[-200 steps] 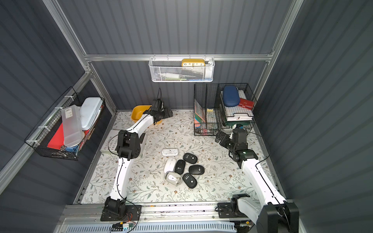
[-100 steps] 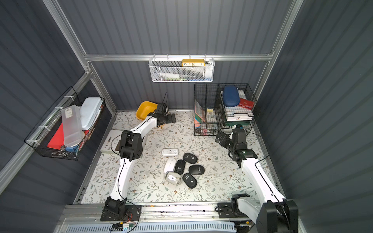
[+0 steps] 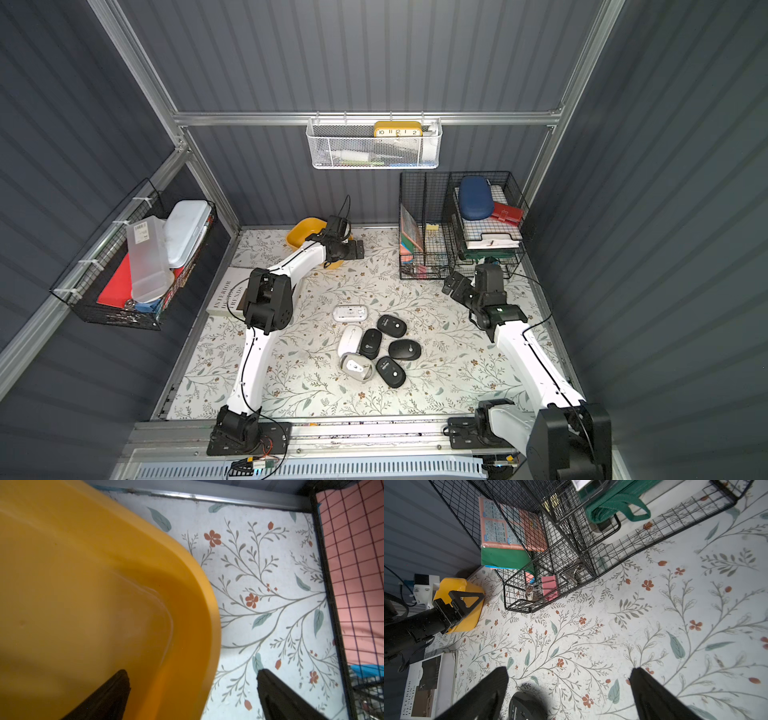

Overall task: Put the mouse in the storage box
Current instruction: Move the storage box to the center of the board.

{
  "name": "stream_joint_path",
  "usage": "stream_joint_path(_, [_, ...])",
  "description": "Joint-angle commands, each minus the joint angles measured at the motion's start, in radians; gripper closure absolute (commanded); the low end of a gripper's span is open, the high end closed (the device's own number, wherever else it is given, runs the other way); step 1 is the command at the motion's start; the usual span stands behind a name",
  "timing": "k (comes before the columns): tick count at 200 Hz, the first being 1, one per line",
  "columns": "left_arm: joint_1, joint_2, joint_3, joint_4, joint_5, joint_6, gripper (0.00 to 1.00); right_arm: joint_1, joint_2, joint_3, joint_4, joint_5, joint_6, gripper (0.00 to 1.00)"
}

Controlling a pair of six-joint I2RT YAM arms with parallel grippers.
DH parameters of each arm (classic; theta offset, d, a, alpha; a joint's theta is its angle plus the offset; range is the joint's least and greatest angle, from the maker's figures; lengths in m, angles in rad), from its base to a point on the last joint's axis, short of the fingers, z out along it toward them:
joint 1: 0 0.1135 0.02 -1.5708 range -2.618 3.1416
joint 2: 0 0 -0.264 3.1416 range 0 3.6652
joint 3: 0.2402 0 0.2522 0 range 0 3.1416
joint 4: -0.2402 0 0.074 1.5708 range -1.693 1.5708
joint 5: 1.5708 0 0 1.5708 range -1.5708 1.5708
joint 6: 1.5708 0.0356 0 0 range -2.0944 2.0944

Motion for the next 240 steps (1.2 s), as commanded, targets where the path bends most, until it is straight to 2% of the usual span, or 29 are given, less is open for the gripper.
stream_joint_path(1, [-0.031,-0.066,-0.061,-0.022,0.033,-0.013,0.01,0.006,-0.006,0.049,-0.026,0.018,-0.003,0.04])
stream_joint_path(37, [-0.082,-0.135,-0.173,0.036,0.032,-0.059,0.01,0.006,-0.007,0.069,-0.037,0.021,-0.010,0.04])
stream_joint_path(83, [-0.159,-0.245,-0.314,0.105,0.011,-0.171,0.01,0.008,-0.002,0.065,-0.039,0.019,-0.005,0.04])
stream_joint_path(124, [-0.226,-0.310,-0.405,0.185,0.049,-0.295,0.01,0.007,0.000,0.067,-0.037,0.020,-0.004,0.04])
stream_joint_path(165, [-0.284,-0.294,-0.382,0.241,0.092,-0.364,0.01,0.007,-0.003,0.059,-0.039,0.014,-0.004,0.04])
stream_joint_path(240, [-0.300,-0.206,-0.273,0.332,0.187,-0.418,0.01,0.008,-0.039,0.040,-0.051,0.026,-0.010,0.04])
